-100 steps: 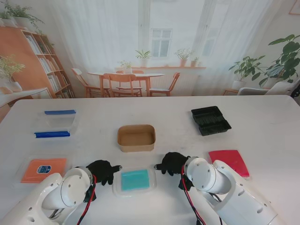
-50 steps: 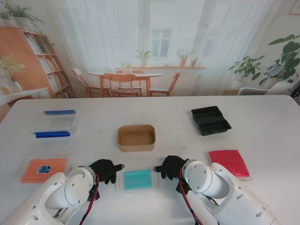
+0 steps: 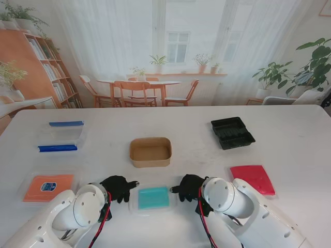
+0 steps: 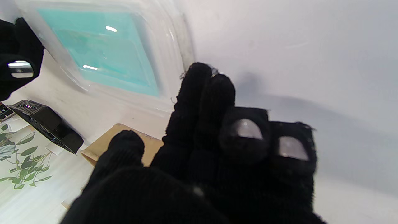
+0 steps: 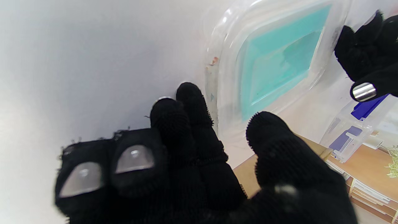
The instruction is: Pair container bodies with their lids
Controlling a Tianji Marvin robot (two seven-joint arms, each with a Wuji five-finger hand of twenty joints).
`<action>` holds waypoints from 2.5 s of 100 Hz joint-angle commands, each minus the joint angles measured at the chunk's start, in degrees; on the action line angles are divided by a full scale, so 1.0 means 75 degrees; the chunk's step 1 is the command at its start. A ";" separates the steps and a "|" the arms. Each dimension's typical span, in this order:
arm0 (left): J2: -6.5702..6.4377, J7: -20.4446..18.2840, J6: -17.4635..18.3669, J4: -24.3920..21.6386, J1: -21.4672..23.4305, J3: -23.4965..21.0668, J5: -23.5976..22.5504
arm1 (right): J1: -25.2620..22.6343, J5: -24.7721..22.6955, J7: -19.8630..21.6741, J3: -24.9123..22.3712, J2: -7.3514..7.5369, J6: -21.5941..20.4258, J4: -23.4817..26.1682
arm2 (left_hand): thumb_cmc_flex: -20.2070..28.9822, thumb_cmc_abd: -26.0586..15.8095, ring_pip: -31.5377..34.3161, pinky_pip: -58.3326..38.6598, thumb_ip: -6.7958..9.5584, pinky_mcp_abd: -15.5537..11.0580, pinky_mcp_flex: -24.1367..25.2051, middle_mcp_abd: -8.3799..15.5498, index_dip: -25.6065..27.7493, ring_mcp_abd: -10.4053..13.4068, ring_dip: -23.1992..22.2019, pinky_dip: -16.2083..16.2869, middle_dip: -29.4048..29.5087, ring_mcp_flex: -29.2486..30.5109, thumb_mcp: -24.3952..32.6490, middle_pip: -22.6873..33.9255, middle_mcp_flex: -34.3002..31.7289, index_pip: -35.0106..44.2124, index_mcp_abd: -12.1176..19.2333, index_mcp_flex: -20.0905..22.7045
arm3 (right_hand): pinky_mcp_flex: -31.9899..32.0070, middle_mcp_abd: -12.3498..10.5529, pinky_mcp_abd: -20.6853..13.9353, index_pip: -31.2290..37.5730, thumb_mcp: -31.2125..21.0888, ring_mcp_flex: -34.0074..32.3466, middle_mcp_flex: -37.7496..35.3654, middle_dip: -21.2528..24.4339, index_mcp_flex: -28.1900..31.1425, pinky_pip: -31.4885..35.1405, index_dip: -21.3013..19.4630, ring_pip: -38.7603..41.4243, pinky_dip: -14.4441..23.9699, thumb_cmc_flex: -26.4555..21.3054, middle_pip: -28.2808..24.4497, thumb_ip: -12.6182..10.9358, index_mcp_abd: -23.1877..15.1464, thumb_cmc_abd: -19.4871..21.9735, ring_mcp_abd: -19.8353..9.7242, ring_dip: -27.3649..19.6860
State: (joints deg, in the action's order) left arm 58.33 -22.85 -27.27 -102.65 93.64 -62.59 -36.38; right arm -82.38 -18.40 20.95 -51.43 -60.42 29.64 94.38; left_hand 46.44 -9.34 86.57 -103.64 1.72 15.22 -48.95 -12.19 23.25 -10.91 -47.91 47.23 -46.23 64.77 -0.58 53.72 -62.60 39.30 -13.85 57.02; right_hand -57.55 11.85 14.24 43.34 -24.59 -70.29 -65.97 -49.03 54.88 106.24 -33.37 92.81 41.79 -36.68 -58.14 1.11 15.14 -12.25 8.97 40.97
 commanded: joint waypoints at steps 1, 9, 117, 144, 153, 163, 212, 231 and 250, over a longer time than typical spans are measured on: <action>0.0015 -0.0133 -0.0058 0.0183 0.0111 0.0091 -0.0062 | -0.0018 0.0004 0.0077 0.0031 -0.0014 0.0035 -0.0172 | 0.0060 -0.0306 -0.0186 -0.1054 -0.0194 -0.0511 0.0018 -0.0182 -0.0747 -0.0322 -0.0131 0.0206 0.0080 -0.0095 -0.0155 -0.0121 0.0276 -0.2189 -0.1061 -0.0603 | -0.0644 0.0988 -0.1310 -0.0960 0.0052 -0.0215 -0.0142 0.0049 0.0001 0.1708 0.0378 0.0688 -0.0191 0.0182 -0.0289 -0.0141 0.0831 0.0146 -0.0517 -0.0038; 0.0008 -0.0155 -0.0105 0.0144 0.0127 0.0091 -0.0115 | 0.0022 0.0013 0.0058 0.0060 -0.0025 0.0044 -0.0219 | 0.0029 -0.0298 -0.0187 -0.1042 -0.0197 -0.0506 0.0016 -0.0181 -0.0715 -0.0323 -0.0140 0.0234 0.0078 -0.0104 -0.0162 -0.0117 0.0274 -0.2156 -0.1041 -0.0572 | -0.0621 0.0986 -0.1301 -0.0984 0.0063 -0.0203 -0.0124 0.0052 -0.0011 0.1702 0.0377 0.0683 -0.0199 0.0186 -0.0285 -0.0140 0.0826 0.0151 -0.0510 -0.0042; 0.0077 0.0162 -0.0240 0.0382 -0.0037 0.0414 0.0183 | 0.0036 0.0854 -0.0294 0.0052 -0.0242 -0.0072 -0.0432 | 0.0044 -0.0339 -0.0335 -0.0898 -0.0208 -0.0467 0.0177 -0.0257 0.0089 -0.0427 -0.0111 0.0323 0.0145 -0.0216 -0.0151 -0.0229 0.0381 -0.1936 -0.0971 -0.0725 | -0.0426 0.1003 -0.1235 -0.1080 0.0060 -0.0059 0.0002 0.0055 -0.0040 0.1615 0.0320 0.0609 -0.0140 0.0161 -0.0271 -0.0156 0.0794 0.0075 -0.0420 -0.0006; 0.0168 0.0491 -0.0031 0.0294 0.0153 0.0182 0.0307 | -0.0050 0.1007 -0.0367 -0.0020 -0.0275 -0.0159 -0.0365 | 0.0069 -0.0325 -0.0396 -0.0823 -0.0199 -0.0401 0.0231 -0.0284 0.0070 -0.0505 -0.0126 0.0419 0.0179 -0.0267 -0.0145 -0.0254 0.0395 -0.1951 -0.0977 -0.0712 | -0.0405 0.1015 -0.1220 -0.1090 0.0047 -0.0054 0.0001 0.0060 -0.0048 0.1599 0.0307 0.0601 -0.0113 0.0168 -0.0269 -0.0161 0.0810 0.0077 -0.0416 0.0009; 0.0175 0.0503 0.0042 0.0228 0.0211 0.0103 0.0331 | -0.0064 0.1037 -0.0370 -0.0030 -0.0279 -0.0196 -0.0357 | 0.0063 -0.0330 -0.0397 -0.0815 -0.0199 -0.0396 0.0231 -0.0275 0.0070 -0.0504 -0.0128 0.0436 0.0184 -0.0258 -0.0149 -0.0257 0.0396 -0.1951 -0.0977 -0.0713 | -0.0405 0.1015 -0.1218 -0.1087 0.0044 -0.0052 0.0002 0.0061 -0.0043 0.1595 0.0301 0.0599 -0.0105 0.0171 -0.0270 -0.0161 0.0807 0.0085 -0.0413 0.0014; 0.0192 0.0556 0.0130 0.0175 0.0269 0.0037 0.0398 | -0.0114 0.1176 -0.0398 -0.0081 -0.0300 -0.0191 -0.0326 | 0.0069 -0.0323 -0.0400 -0.0805 -0.0195 -0.0393 0.0229 -0.0283 0.0071 -0.0501 -0.0129 0.0458 0.0189 -0.0250 -0.0145 -0.0256 0.0393 -0.1948 -0.0971 -0.0710 | -0.0399 0.1019 -0.1215 -0.1089 0.0046 -0.0047 0.0010 0.0063 -0.0042 0.1591 0.0295 0.0595 -0.0096 0.0175 -0.0266 -0.0160 0.0821 0.0076 -0.0409 0.0018; 0.0239 0.0734 0.0437 -0.0066 0.0551 -0.0220 0.0468 | -0.0403 0.1282 -0.0455 -0.0354 -0.0299 -0.0383 0.0017 | 0.0100 -0.0286 -0.0407 -0.0768 -0.0174 -0.0364 0.0236 -0.0279 0.0084 -0.0503 -0.0136 0.0535 0.0205 -0.0255 -0.0136 -0.0256 0.0392 -0.1936 -0.0971 -0.0707 | -0.0380 0.1037 -0.1194 -0.1105 0.0035 -0.0030 0.0003 0.0071 -0.0042 0.1572 0.0279 0.0582 -0.0059 0.0174 -0.0261 -0.0158 0.0820 0.0064 -0.0369 0.0041; 0.0264 0.0828 0.0544 -0.0199 0.0680 -0.0358 0.0490 | -0.0460 0.1310 -0.0516 -0.0411 -0.0316 -0.0478 0.0052 | 0.0107 -0.0280 -0.0408 -0.0762 -0.0172 -0.0363 0.0235 -0.0270 0.0085 -0.0503 -0.0138 0.0550 0.0207 -0.0255 -0.0135 -0.0255 0.0386 -0.1935 -0.0966 -0.0705 | -0.0377 0.1038 -0.1189 -0.1113 0.0029 -0.0030 0.0005 0.0072 -0.0044 0.1568 0.0277 0.0580 -0.0049 0.0170 -0.0260 -0.0158 0.0836 0.0055 -0.0369 0.0046; 0.0274 0.0847 0.0586 -0.0329 0.0779 -0.0467 0.0570 | -0.0520 0.1389 -0.0539 -0.0478 -0.0326 -0.0540 0.0122 | 0.0112 -0.0262 -0.0409 -0.0768 -0.0169 -0.0348 0.0234 -0.0274 0.0090 -0.0494 -0.0134 0.0569 0.0207 -0.0233 -0.0135 -0.0250 0.0372 -0.1928 -0.0975 -0.0695 | -0.0374 0.1039 -0.1184 -0.1111 0.0030 -0.0028 -0.0007 0.0075 -0.0035 0.1564 0.0271 0.0581 -0.0040 0.0177 -0.0256 -0.0155 0.0835 0.0059 -0.0341 0.0053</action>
State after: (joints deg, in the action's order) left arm 59.72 -16.23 -23.43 -104.28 98.84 -66.38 -32.76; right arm -85.94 -8.75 15.90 -55.13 -62.21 26.08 94.29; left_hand 46.44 -9.35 84.51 -103.54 1.72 17.17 -46.85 -16.01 25.91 -13.26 -48.43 50.16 -44.93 62.89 -0.58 51.34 -59.68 28.69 -19.62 53.84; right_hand -58.25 12.79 14.75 37.14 -24.59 -70.32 -65.82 -48.96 54.82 106.38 -32.27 92.93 41.74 -36.68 -58.15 1.11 17.98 -12.25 9.57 40.96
